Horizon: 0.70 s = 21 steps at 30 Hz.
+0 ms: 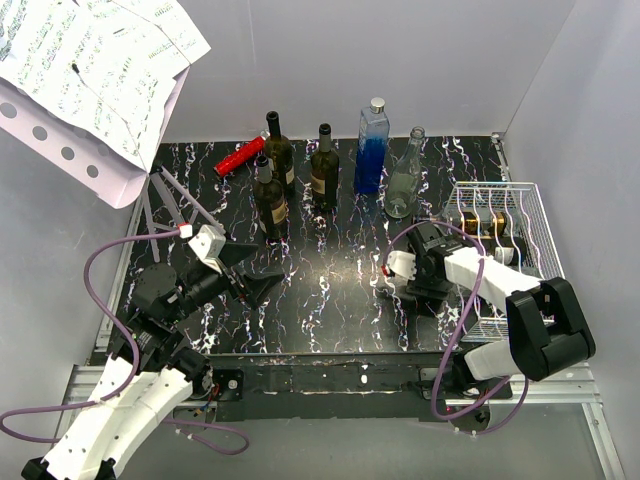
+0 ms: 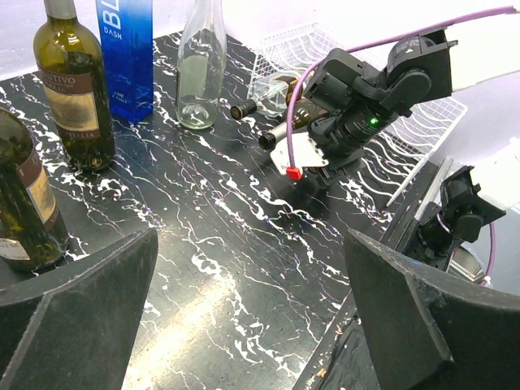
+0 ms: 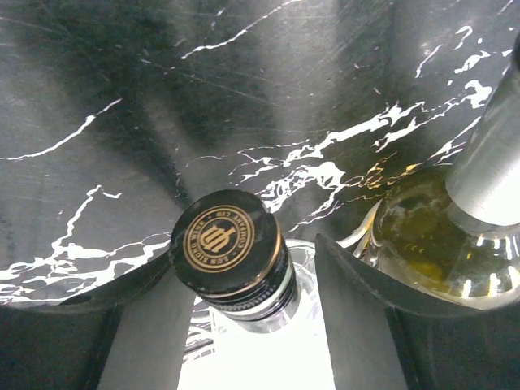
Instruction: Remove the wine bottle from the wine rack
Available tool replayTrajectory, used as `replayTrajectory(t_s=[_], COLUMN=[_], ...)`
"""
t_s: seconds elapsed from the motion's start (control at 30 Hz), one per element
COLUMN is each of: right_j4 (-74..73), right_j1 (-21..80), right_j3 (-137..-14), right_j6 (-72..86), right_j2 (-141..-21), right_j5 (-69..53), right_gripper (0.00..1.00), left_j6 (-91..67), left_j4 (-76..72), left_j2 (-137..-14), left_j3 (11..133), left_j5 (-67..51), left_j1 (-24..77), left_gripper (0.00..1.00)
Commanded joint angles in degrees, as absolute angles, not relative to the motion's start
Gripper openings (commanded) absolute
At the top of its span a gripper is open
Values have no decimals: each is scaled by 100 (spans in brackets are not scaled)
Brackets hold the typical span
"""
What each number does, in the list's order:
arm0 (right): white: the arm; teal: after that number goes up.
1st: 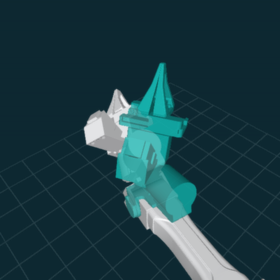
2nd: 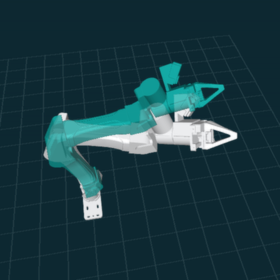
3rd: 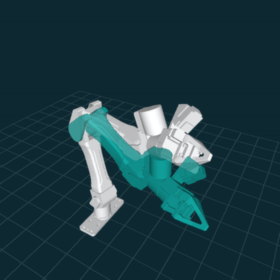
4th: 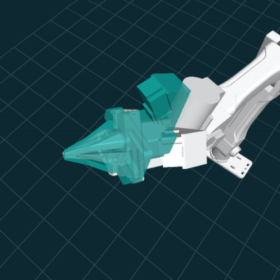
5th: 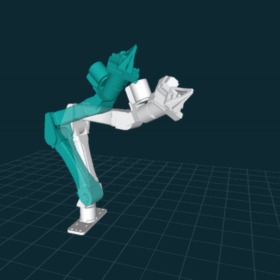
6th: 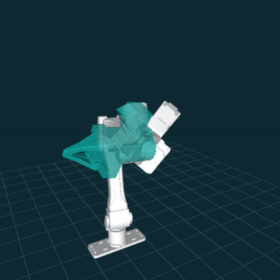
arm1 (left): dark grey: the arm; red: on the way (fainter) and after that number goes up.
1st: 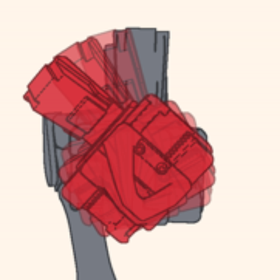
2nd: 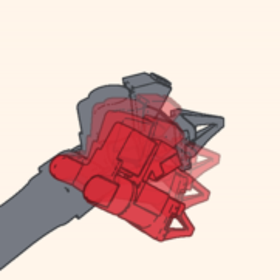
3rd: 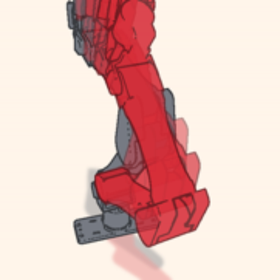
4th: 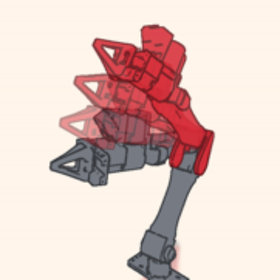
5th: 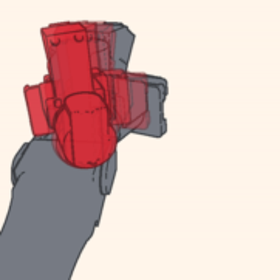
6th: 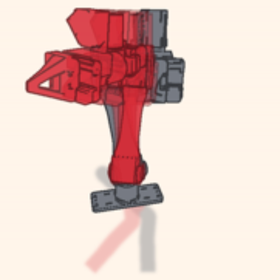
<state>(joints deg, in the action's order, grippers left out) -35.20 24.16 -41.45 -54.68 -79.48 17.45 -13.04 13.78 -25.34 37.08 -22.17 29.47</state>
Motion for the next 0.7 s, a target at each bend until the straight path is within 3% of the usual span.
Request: replayTrajectory(t_s=[0.0, 0.43, 0.67], right_j4=[-3401, -3762, -4095], right_j1=[2329, 2320, 2434], right_j3=[-4157, -4245, -4210], right_j6=[-5643, -5669, -5607], right_j2=[-7840, -7427, -6909], right_j5=[1618, 1460, 1151], right_gripper=[65, 48, 22], left_j6=[-1239, -1248, -1248], left_j4=[1415, 1415, 1406], left_j2=[-2470, -2443, -2443], left_j3=[3718, 3709, 3709], left_j5=[-2136, -2127, -2118], left_j1=[2971, 2979, 2979], left_gripper=[98, 98, 98])
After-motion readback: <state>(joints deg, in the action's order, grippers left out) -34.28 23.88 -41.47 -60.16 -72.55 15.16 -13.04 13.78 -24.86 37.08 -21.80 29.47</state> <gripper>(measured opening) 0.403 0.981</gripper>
